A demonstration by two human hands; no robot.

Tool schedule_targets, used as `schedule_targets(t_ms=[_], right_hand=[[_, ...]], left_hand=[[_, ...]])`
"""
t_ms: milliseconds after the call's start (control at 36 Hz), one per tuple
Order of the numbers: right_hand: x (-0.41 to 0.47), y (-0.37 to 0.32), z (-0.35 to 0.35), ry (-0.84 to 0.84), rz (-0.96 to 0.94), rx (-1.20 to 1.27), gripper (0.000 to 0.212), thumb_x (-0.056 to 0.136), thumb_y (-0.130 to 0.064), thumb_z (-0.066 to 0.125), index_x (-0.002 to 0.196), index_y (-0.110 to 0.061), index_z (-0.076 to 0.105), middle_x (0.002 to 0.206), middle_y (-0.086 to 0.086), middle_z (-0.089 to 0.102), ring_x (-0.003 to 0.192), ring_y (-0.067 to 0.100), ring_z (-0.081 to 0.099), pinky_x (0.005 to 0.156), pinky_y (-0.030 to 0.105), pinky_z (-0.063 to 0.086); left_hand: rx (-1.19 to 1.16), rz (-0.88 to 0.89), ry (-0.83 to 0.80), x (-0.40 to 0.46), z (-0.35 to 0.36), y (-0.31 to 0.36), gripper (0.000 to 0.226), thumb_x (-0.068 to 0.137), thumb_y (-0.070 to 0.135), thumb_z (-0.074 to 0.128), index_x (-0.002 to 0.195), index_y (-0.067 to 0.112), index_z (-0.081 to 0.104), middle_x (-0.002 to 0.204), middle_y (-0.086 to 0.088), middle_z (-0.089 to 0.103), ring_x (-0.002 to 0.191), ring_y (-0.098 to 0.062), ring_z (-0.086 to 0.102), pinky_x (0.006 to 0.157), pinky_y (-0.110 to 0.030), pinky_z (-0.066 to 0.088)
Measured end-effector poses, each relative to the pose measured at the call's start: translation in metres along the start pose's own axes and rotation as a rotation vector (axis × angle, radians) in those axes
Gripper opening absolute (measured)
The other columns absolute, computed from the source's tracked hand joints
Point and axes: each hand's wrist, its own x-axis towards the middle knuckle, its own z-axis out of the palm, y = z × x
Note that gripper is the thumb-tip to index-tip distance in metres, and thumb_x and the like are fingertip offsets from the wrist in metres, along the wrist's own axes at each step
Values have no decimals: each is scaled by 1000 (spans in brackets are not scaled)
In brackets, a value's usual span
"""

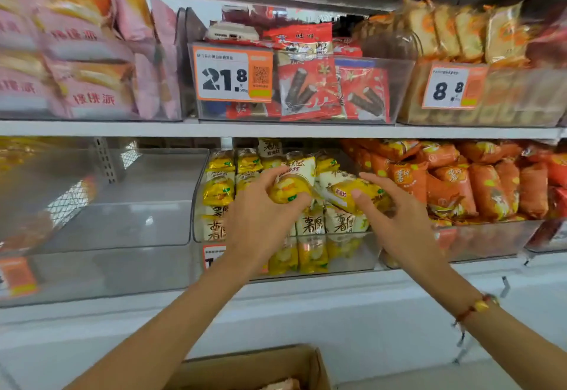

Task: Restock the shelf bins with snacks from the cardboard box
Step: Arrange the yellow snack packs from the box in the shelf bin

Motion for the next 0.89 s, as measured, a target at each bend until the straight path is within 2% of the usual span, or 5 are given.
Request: schedule_targets(t_ms=[111, 194, 306, 639, 889], right_hand=[[25, 20, 31, 105, 6, -78, 48, 88, -53, 57, 132, -33, 54, 121, 0, 62, 80, 10, 59, 68, 30, 45], [40, 27, 53, 165, 18, -141, 51, 91, -53, 53, 136, -31, 48, 124, 4, 60, 93, 25, 63, 69, 32, 46], [55, 42, 76, -67, 84, -357, 57, 98, -47, 41, 146, -16, 34, 134, 19, 48, 119, 36, 50, 90, 43, 43], [71, 40, 75, 33, -285, -514, 53, 98, -48, 36, 144, -22, 40, 146, 11, 42, 135, 30, 36, 109, 44, 26], [90, 35, 97, -334, -248, -589, 45, 102, -44, 25, 143, -33, 40, 145, 3, 47, 139, 25, 31, 114, 45, 20]], left_hand=[[245, 20, 48, 37, 32, 13, 50, 82, 51, 61, 128, 36, 52, 85, 19, 54, 81, -5, 52, 67, -23, 37], [452, 14, 29, 59, 54, 6, 59, 87, 62, 50, 136, 29, 48, 98, 3, 67, 102, -22, 61, 90, -34, 42], [843, 61, -266, 74, 67, -23, 64, 95, 65, 20, 146, 31, 36, 153, -6, 34, 144, -28, 18, 117, -52, 12], [1085, 359, -304, 94, -3, -65, 73, 86, 73, 20, 151, 41, 10, 161, 2, 10, 147, -29, 8, 118, -51, 7], [1030, 254, -330, 103, -10, -75, 55, 97, 60, 21, 146, 37, 34, 156, 5, 27, 141, -25, 31, 114, -53, 18]])
